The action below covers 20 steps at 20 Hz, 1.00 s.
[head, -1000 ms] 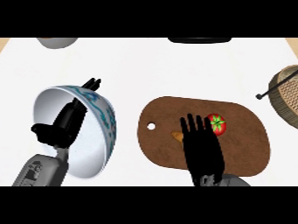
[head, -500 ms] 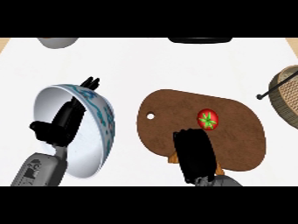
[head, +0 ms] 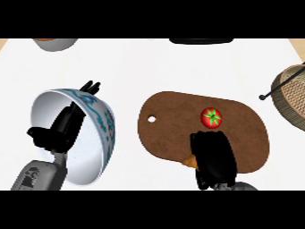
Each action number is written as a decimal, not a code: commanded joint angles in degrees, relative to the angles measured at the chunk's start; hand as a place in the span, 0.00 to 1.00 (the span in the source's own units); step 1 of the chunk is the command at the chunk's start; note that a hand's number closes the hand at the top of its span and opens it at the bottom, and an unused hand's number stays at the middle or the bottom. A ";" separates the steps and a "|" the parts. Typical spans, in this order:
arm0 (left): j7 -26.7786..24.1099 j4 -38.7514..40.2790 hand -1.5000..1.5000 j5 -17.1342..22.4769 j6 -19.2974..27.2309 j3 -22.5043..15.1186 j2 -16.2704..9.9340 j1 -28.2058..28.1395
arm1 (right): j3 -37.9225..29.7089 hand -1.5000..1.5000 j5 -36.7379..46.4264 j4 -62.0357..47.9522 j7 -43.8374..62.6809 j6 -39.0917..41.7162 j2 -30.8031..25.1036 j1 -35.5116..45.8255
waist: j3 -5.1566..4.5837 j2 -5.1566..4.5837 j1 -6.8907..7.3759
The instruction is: Pick the croissant from the cutting board and place it in the tiered basket
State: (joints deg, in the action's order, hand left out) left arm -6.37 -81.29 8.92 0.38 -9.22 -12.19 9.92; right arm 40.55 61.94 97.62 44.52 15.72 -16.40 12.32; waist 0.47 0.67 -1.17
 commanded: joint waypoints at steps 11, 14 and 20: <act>0.64 0.37 0.50 1.11 2.69 3.73 -1.63 -9.69 | -49.25 1.00 -22.79 10.40 1.93 -20.06 -13.61 -17.87 | -0.11 1.49 -9.90; 0.28 0.98 0.50 0.27 1.95 2.77 -1.86 -9.29 | -58.19 1.00 -29.24 14.23 -2.95 -21.49 -16.62 -19.09 | -0.30 0.83 -7.70; 0.33 0.33 0.50 0.24 0.89 0.98 -0.66 -8.12 | -76.12 1.00 -45.40 16.53 -9.82 -12.93 -24.31 -23.62 | -0.47 0.28 -3.84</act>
State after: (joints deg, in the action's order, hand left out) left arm -6.68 -83.66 10.13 1.92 -6.85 -12.71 5.82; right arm -25.27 25.69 112.56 38.39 -0.83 -36.91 -9.00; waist 0.47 1.70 -7.38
